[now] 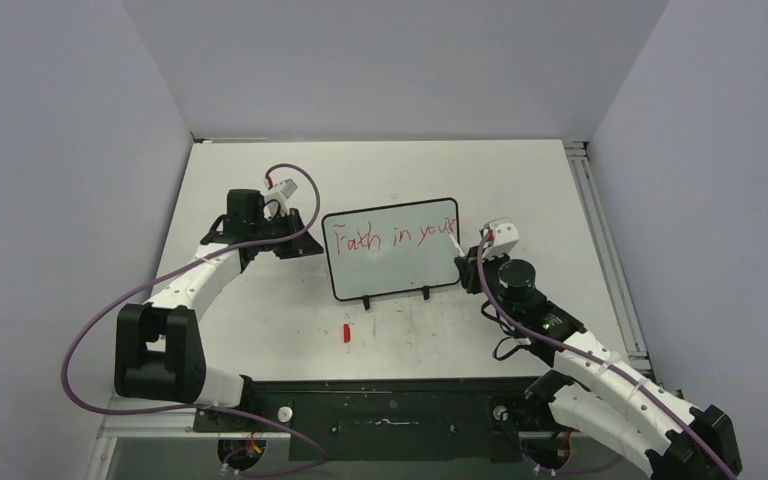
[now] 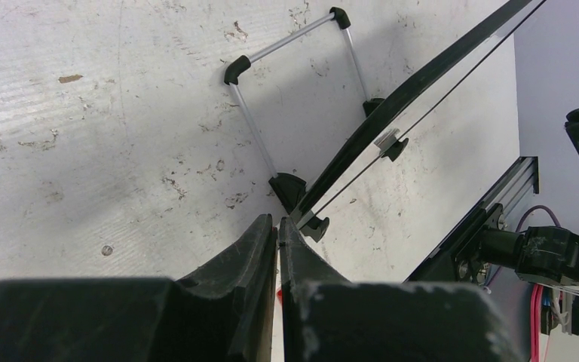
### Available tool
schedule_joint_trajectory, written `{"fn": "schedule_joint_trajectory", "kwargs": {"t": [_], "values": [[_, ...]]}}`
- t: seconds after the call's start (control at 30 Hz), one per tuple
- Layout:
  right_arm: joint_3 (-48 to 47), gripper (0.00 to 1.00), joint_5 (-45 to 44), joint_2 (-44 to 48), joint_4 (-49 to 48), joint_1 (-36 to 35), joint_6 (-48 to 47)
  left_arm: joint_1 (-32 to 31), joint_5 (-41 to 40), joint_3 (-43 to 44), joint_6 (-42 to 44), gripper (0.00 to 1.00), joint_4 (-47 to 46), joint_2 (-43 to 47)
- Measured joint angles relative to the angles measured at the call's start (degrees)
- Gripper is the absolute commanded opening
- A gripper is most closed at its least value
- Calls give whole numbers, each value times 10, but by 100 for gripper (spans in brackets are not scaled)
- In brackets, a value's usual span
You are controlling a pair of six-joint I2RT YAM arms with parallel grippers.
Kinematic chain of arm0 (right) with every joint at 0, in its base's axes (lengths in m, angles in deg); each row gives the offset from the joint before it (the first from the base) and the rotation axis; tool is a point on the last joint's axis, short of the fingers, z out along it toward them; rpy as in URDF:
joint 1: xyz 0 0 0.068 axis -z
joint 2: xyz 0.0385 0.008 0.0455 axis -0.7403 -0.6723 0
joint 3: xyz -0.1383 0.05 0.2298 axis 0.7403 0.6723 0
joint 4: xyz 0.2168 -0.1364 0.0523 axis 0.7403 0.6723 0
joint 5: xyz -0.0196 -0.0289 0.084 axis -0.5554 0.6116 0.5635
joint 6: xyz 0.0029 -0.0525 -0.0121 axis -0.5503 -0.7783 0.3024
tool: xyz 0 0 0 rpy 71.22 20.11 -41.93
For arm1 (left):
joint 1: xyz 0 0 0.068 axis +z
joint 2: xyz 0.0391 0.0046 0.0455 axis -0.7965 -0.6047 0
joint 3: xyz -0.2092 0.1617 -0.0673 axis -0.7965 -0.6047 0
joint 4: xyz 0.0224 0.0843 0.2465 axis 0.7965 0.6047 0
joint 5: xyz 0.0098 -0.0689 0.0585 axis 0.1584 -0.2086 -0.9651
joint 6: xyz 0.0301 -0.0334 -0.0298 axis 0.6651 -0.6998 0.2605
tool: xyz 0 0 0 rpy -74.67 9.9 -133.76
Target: Write a sentence on the whiteboard
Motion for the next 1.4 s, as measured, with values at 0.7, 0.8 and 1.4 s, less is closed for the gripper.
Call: {"fn": "schedule_joint_trajectory", "kwargs": {"t": [0.7, 0.8, 1.4], "values": [[9, 5, 33, -65, -29, 14, -4, 0, -3, 0, 0, 5, 0, 12], [9, 5, 37, -80, -42, 3, -4, 0, -3, 0, 0, 5, 0, 12], [14, 5, 23, -137, -93, -26, -2, 0, -4, 0, 0, 5, 0, 12]]}}
